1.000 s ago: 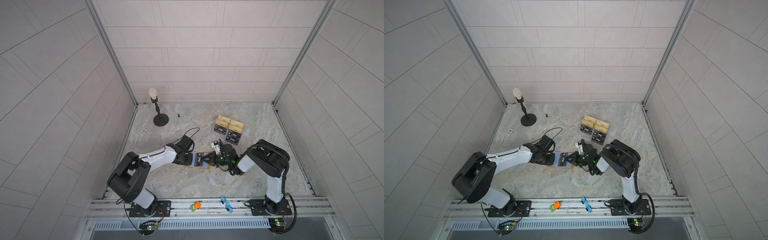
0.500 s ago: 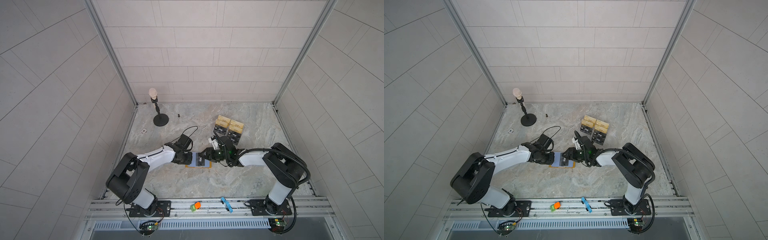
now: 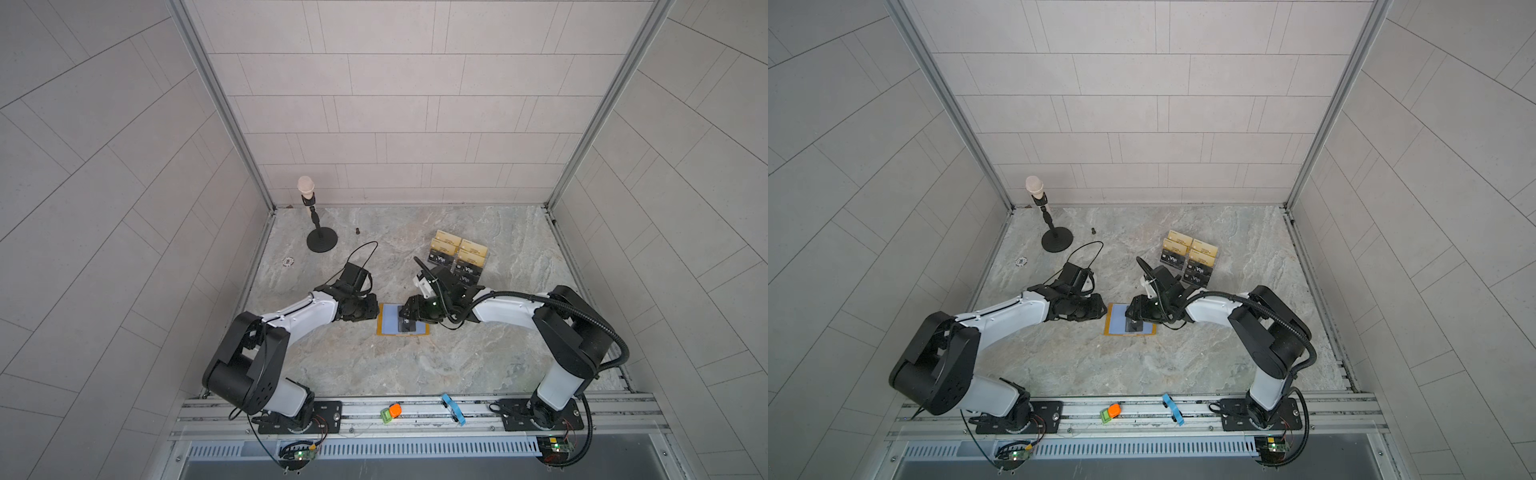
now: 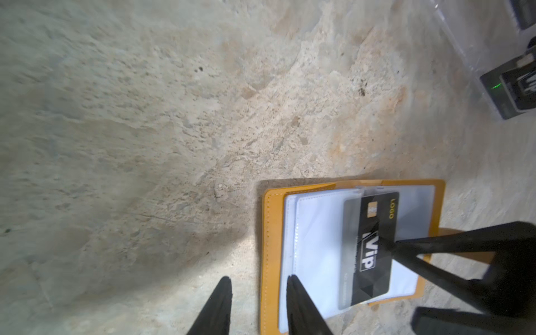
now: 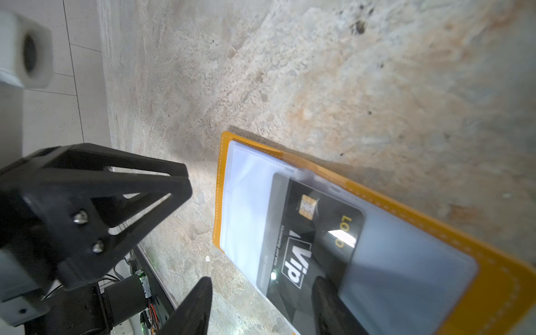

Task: Insert credit cards into a card holder
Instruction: Insert the credit card into the card slot.

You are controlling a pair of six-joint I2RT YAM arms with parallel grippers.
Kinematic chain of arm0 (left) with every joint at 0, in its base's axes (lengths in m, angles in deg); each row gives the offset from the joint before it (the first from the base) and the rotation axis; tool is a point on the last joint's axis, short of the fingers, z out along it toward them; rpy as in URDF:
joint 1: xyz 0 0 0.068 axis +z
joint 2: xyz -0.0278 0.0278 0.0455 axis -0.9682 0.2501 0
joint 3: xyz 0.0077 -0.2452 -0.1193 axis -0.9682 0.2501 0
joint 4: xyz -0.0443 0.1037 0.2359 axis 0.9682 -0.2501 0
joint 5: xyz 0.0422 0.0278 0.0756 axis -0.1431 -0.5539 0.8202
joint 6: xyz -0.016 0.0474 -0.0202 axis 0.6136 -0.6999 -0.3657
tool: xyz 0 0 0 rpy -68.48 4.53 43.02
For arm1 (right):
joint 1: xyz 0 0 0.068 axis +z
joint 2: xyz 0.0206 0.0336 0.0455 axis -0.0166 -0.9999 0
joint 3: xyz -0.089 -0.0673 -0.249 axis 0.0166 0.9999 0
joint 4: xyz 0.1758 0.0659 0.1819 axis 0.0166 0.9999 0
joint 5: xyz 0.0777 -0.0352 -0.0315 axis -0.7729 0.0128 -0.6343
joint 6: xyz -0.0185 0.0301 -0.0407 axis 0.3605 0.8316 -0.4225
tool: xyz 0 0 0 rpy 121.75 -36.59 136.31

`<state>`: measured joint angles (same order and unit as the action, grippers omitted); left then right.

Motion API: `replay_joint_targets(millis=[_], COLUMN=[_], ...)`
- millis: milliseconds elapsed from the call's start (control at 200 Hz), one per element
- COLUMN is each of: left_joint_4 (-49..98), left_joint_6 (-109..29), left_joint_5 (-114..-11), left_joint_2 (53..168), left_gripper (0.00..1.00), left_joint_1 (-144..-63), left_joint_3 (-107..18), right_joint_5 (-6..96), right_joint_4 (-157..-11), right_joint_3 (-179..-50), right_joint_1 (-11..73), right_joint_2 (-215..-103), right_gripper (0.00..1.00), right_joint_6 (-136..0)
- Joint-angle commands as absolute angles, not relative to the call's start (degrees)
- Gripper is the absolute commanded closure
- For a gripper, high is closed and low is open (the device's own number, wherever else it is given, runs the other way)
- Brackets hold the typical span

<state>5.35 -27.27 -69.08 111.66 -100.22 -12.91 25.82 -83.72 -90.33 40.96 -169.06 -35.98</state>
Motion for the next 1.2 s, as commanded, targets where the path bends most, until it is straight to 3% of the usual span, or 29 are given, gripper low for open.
replay_joint_targets(millis=[0,285,721,1066,1197], left_joint_4=[8.57,11.75,14.26,22.17,21.36], left_joint_6=[-26.47,-24.51,-20.39,-15.99,-15.95], left_joint_5=[-70.04,-70.82,-66.70,-73.00,-72.02], left_joint_2=[112.78,113.38,112.28,116.23,117.32], left_gripper=[0.70,0.71,0.66,0.79,0.81], left_joint_1=[-100.13,-101.12,-108.01,-110.21,-110.74], left_joint_3=[-12.08,-10.48,-10.38,-10.67,-10.94], right_joint_5=[27.24,31.81,31.03,34.35,35.51], right_joint_4=[-78.35,-67.62,-71.34,-65.44,-66.68], right_joint_3=[-91.55,-95.99,-93.96,-95.56,-93.73], right_joint_1=[41.26,41.39,41.47,41.26,41.21], right_joint_2=[-168.83,-168.08,-167.99,-167.66,-165.90], right_gripper=[0.42,0.40,0.37,0.32,0.26], right_joint_6=[-38.04,-44.15,-44.45,-47.22,-47.45])
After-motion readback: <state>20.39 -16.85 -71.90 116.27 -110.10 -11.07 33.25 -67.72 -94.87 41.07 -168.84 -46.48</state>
